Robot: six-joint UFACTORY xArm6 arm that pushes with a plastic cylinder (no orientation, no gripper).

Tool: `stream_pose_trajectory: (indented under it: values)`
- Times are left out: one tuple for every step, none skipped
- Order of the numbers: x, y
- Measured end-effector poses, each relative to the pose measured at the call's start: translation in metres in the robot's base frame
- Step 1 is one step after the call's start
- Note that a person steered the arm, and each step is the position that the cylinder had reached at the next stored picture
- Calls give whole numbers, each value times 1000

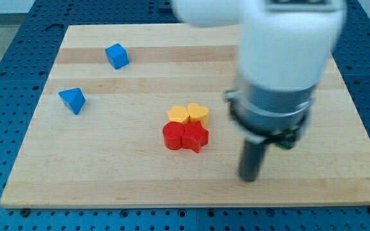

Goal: Place the green blocks in a horizontal line

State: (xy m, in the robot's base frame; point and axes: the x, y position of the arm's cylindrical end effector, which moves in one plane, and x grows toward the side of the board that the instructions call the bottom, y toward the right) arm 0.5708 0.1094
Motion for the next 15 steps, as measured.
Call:
stream_pose_trajectory:
  values:
    - [-33,56]
    - [-52,87]
    - [-45,125]
    - [-48,120]
    - [-69,52]
    - [-74,35]
    - [-89,34]
    - [-140,22]
    - [-155,23]
    - [-143,31]
    - [-148,41]
    - [-181,92]
    - [-221,98]
    - [-226,57]
    - [-228,35]
